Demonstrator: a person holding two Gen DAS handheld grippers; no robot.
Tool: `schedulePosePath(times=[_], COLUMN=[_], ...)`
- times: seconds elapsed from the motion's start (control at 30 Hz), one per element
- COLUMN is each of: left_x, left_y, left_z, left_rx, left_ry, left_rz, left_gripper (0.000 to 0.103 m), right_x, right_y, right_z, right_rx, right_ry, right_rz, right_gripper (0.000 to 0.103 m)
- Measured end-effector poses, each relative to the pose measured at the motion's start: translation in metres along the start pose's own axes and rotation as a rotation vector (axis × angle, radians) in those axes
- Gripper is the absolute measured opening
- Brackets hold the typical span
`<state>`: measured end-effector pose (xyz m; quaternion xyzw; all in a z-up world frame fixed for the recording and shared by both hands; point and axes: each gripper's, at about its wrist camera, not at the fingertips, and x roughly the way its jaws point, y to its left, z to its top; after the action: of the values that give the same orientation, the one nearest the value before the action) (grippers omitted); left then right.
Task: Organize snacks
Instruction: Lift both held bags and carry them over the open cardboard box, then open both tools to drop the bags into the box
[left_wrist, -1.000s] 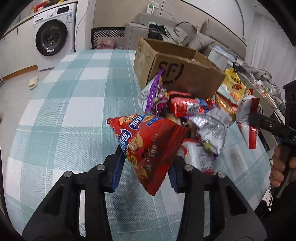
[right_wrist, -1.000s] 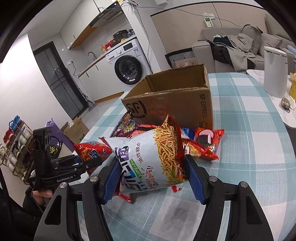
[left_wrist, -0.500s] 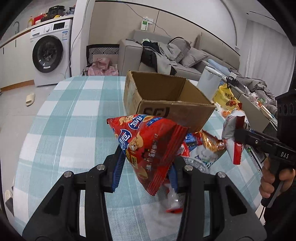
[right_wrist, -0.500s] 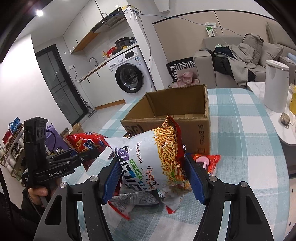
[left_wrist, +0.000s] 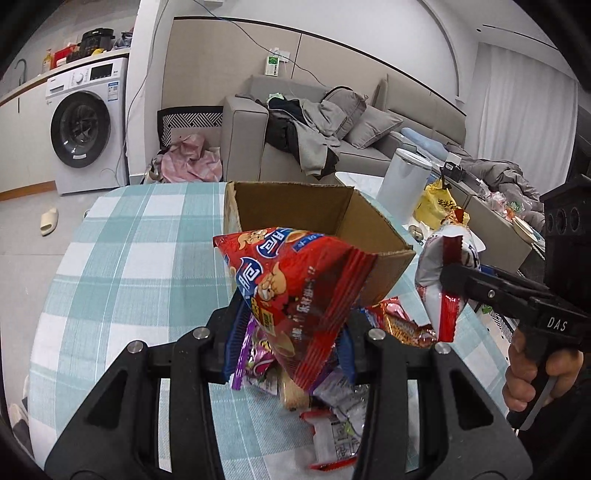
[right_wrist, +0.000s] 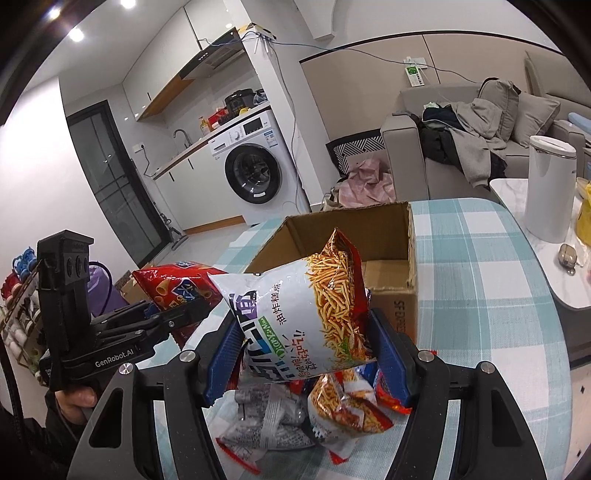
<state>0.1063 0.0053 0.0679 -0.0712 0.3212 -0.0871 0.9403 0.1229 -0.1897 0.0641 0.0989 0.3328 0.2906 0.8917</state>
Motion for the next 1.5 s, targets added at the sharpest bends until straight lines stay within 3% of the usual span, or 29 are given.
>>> schedulePosePath(times=[0.63, 1.13, 1.3, 1.4, 1.47, 1.5], left_x=[0.060, 0.107, 0.107, 0.100, 0.093, 0.088], left_y=[-0.008, -0.008, -0.005, -0.005, -0.005, -0.005], left_z=[0.047, 0.055, 0.053, 0.052, 0.050, 0.049], left_rx=[0.034, 0.036, 0.041, 0.044, 0.047, 0.045], left_ry=[0.011, 0.066, 0.061, 0.057, 0.043, 0.032], left_rz=[0.003, 0.024, 0.031, 0.034, 0.052, 0.058], left_gripper=[0.039, 0.039, 0.039, 0.054, 0.079, 0.083], right_x=[0.042, 0.069, 0.065, 0.059, 0.055, 0.052], right_y=[-0.026, -0.039, -0.034, -0.034, -0.036, -0.037], right_z=[0.038, 0.055, 0.054, 0.052, 0.050, 0.048], right_rx=[0.111, 0.125, 0.092, 0.087, 0.086, 0.086], right_ry=[-0.046, -0.022, -0.036, -0.043, -0.042, -0.041], right_rz=[-0.084, -0.155, -0.172, -0.179, -0.185, -0.187], right_gripper=[0.069, 0.070, 0.083, 0.087, 0.092, 0.096])
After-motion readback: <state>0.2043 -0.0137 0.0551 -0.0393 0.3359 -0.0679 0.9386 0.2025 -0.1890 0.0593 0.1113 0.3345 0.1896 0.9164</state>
